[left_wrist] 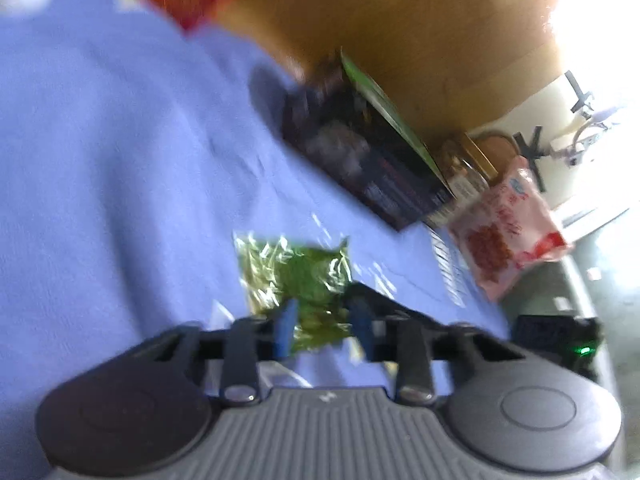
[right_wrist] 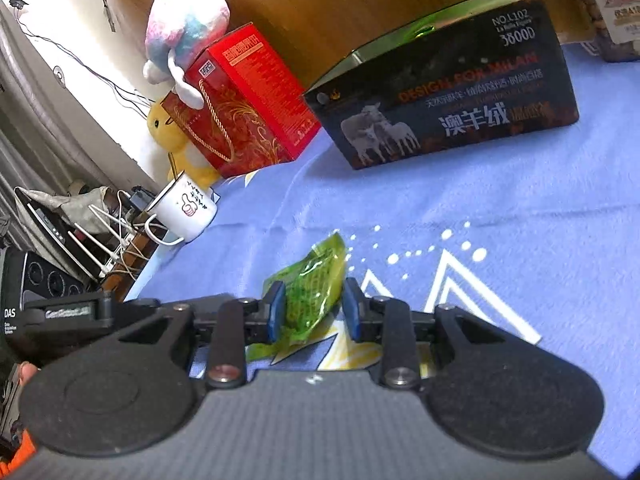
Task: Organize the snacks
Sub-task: 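Grasp the clear green pastry bag with the left gripper, then lower the green pastry bag into the tin box and open the left gripper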
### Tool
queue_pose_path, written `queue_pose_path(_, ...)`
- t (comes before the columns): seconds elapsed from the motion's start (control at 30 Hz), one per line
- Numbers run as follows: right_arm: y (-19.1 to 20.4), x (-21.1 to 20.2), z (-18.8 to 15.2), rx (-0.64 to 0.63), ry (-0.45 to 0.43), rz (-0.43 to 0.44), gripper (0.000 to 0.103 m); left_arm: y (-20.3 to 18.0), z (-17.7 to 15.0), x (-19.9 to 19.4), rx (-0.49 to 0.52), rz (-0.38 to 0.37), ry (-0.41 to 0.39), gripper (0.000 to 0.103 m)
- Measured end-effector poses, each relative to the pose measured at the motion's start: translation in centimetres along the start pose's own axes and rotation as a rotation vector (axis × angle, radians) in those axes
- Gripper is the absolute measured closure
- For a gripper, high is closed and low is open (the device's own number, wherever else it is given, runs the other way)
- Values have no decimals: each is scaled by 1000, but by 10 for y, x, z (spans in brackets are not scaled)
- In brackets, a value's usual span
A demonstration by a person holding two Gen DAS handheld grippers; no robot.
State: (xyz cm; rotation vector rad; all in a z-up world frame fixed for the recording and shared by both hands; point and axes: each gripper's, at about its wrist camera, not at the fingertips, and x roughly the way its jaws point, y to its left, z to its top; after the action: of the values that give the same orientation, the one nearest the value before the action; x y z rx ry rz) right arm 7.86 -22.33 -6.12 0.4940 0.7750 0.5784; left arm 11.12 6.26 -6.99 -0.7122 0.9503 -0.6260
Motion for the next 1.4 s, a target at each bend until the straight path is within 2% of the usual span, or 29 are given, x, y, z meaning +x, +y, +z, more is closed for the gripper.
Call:
queue_pose_path(0.13,0,-2,-1,36,-30,-4,81,-7,-1,3,17,11,-5,78)
queue_pose_path(0.3,-21,-12,1,222,-39,40,83,-15,2,0,31,-14,0,75)
queue_pose_path(0.33,-25,-18,3,242,-59,41,84,-18,4,-6,43,-13,-21,69)
queue_pose_path(0.43,-36,-33,8,304,-110,70,89,-23,10,-19,52,4,-75,41)
queue_pose_path(0.5,-41,-39,11,350,-133,110,89,-27,13,-22,53,-11,-83,38)
queue_pose_path(0.6,-43,-44,14,393,-151,166,90,-34,17,-14,60,-32,-53,38)
queue_pose_path(0.7,-41,-46,17,415,-164,204,90,-39,16,-2,69,-20,-28,31)
queue_pose_path(0.8,-42,-47,22,445,-173,246,90,-39,16,6,40,-63,-13,31)
queue_pose_path(0.83,-44,-49,24,460,-178,267,90,-39,18,8,25,-96,-9,38)
queue_pose_path(0.87,-45,-48,27,472,-184,283,90,-40,20,10,23,-117,-3,51)
queue_pose_path(0.9,-46,-47,30,480,-195,294,90,-44,24,13,25,-124,1,50)
queue_pose_path(1.0,-45,-49,47,455,-232,280,90,-60,39,16,69,-103,-34,53)
queue_pose_path(1.1,-43,-46,75,413,-272,250,91,-79,68,22,104,-83,-78,59)
queue_pose_path(1.2,-40,-36,106,356,-309,209,91,-98,103,32,169,-34,-135,59)
queue_pose_path(1.33,-27,-13,138,193,-339,49,90,-112,142,62,249,67,-166,56)
queue_pose_path(1.4,-21,3,146,91,-336,-51,86,-112,155,80,280,142,-173,54)
